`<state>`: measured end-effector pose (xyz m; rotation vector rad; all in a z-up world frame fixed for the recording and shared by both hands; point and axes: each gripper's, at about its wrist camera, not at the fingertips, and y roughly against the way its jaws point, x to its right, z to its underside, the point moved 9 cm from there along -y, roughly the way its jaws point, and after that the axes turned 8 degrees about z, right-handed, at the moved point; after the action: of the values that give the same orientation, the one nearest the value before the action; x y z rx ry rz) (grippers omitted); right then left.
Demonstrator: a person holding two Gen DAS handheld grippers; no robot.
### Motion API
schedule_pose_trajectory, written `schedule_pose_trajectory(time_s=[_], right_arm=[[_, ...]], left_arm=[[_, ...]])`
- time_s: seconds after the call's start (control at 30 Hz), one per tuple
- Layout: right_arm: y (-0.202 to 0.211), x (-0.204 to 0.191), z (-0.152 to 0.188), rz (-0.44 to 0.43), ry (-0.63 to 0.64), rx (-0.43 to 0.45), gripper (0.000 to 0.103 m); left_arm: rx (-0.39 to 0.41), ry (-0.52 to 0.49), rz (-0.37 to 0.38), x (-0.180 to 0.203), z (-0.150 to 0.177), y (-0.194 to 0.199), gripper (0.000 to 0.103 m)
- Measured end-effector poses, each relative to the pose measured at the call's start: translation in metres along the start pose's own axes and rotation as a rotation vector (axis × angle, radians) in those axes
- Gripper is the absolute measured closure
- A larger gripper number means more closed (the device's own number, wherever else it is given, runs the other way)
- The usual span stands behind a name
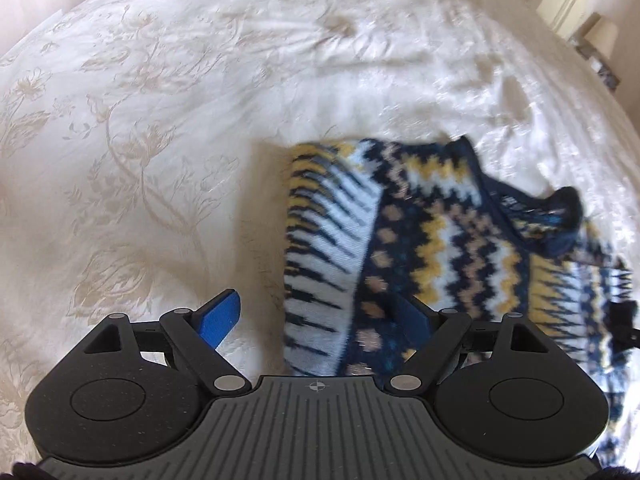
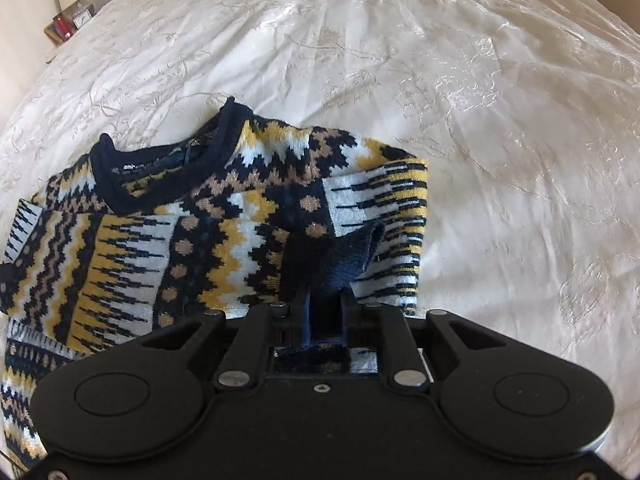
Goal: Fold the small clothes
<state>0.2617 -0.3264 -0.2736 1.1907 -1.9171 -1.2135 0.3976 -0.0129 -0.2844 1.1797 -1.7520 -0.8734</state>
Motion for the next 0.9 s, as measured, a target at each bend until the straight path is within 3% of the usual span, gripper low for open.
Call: schedule_pose_trajectory(time_s=[0.1,0.33,0.5,0.57,0.7,0.77,0.9], right_arm=[[-0.007,0.000,0.006,0.024,0.001,-0.010,0.070],[-0.015,0.008,0.012,0.035,0.018,-0.005,0.064],[-0.005,0.013,0.012,0.060,0.006,0.008,0.042],[0.001,0.018,0.019,0.073,-0.016,0.003,0.021],[0.018,0.026,0.043,0.050,-0.078,-0.007,0.017],[0.027,0.028,0.059,0.032,-0.103,-0.018,0.008],[0.042,0.027,0.092,0.010,-0.130,-0.047,0.006]], left_arm=[[-0.035,0.012,-0.013,-0.012,0.008,-0.014,0.018],[-0.021,-0.032,-0.014,-0.017,0.015,-0.008,0.016],[-0.023,0.027,-0.001,-0.030,0.020,0.009,0.016],[-0.023,0.034,-0.004,-0.033,0.025,0.016,0.016],[-0.053,0.038,-0.026,-0.044,0.044,0.029,0.017],[-0.068,0.056,-0.019,-0.050,0.057,0.035,0.017],[-0.074,0.088,0.006,-0.059,0.085,0.050,0.017]])
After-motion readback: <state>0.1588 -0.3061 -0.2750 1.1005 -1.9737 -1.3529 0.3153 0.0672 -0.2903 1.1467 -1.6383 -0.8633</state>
